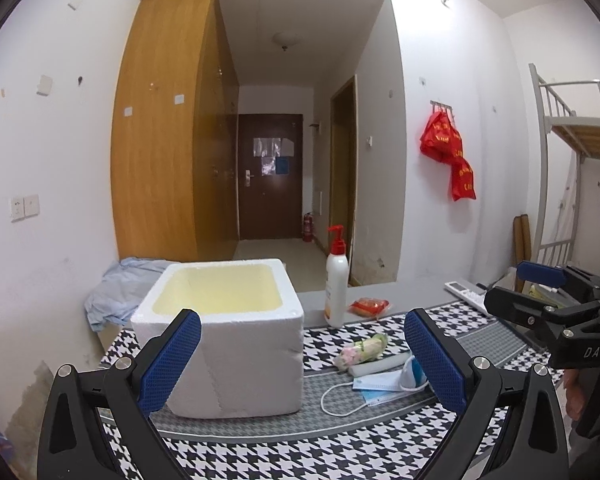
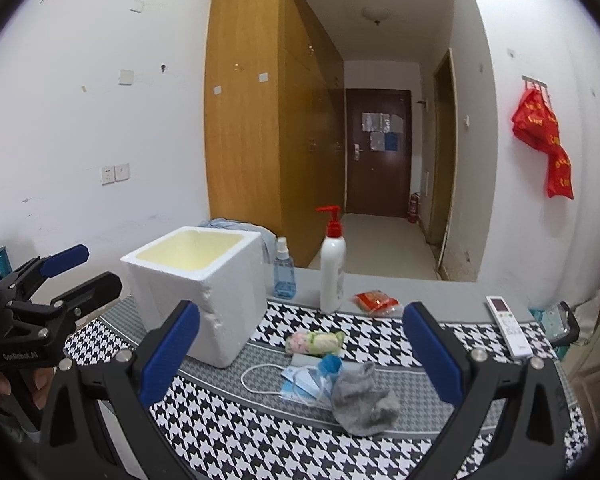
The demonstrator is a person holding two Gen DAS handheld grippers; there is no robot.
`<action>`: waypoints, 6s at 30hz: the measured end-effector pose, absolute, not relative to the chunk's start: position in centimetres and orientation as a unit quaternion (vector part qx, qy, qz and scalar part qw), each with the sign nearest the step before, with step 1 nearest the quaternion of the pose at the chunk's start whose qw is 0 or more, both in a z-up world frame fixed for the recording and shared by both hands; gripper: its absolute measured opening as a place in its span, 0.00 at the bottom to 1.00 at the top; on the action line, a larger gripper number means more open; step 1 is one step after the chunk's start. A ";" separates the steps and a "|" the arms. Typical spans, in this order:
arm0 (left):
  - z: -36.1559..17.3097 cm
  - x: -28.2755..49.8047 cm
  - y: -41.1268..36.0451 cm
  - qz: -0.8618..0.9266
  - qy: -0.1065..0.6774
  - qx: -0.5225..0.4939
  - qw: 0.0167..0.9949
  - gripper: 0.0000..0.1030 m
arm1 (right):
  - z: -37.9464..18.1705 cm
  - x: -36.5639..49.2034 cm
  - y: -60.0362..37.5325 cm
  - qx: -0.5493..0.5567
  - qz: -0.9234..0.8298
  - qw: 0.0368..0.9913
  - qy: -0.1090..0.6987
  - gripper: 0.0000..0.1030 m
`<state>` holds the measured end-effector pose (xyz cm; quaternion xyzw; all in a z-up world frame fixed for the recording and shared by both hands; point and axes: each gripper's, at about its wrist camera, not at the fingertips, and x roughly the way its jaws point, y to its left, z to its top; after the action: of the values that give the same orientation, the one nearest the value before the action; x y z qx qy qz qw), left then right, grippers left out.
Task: Organize soft objects
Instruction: 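Withdraw both tools from the foam box back toward the table, then move the right tool down onto the grey sock, then grasp the grey sock with the right tool while the left tool grasps the blue mask, then lift the grey sock and blue mask and carry both toward the foam box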
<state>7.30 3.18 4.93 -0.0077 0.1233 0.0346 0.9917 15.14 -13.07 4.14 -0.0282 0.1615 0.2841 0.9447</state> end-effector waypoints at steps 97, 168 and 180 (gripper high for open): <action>-6.1 21.9 -7.5 -0.089 0.311 0.039 0.946 0.99 | -8.9 25.1 -23.9 0.011 0.172 0.908 0.383 0.13; -7.5 23.3 -8.3 -0.128 0.314 0.000 0.941 0.08 | -11.3 28.6 -20.7 -0.081 0.219 0.879 0.416 0.19; -4.6 20.5 -8.5 -0.133 0.267 0.014 0.954 0.08 | -8.6 25.3 -22.6 -0.020 0.225 0.899 0.375 0.18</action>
<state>20.49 -8.46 -4.59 0.0141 0.2667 -0.1334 0.9544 25.27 -22.62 -8.58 -0.0204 0.3746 0.2253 0.8992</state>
